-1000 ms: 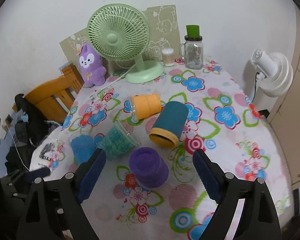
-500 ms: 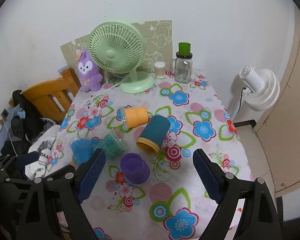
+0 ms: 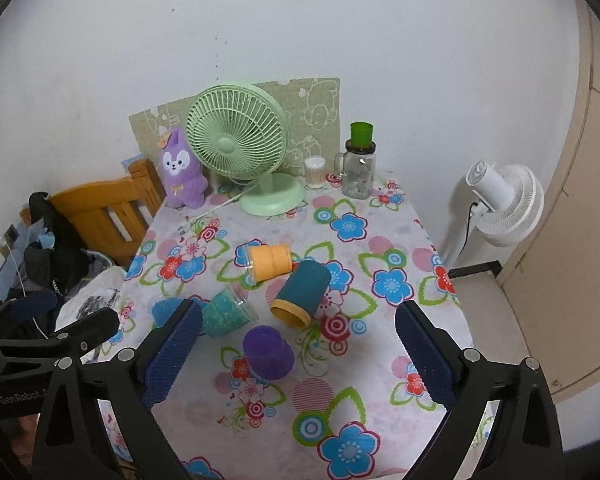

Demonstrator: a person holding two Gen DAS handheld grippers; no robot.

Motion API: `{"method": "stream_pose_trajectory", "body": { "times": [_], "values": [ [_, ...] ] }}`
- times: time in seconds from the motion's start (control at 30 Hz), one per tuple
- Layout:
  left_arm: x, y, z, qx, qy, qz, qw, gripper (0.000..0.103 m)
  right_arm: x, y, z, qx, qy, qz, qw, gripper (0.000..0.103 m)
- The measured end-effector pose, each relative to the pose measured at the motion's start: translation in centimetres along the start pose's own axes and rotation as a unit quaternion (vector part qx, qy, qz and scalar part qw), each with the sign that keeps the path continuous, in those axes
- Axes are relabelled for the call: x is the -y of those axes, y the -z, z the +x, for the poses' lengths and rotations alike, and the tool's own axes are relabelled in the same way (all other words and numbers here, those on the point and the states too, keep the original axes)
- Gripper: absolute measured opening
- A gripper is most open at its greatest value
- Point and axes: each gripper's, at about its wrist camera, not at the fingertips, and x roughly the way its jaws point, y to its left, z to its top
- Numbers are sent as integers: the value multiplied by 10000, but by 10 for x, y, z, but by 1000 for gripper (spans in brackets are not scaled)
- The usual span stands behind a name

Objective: Flip cup upside down

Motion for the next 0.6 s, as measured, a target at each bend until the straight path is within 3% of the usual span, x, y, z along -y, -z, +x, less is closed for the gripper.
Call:
{"method": "stream_pose_trajectory", "body": {
  "times": [0.27,0.6],
  "values": [
    [4,2,4,-59,209,-13,9998,103,5,1,-1,40,131,34,9999,98],
    [11,-2,4,-6,208,82,9998,103,8,-1,-3,37,218,81,9997,99]
  ]
}}
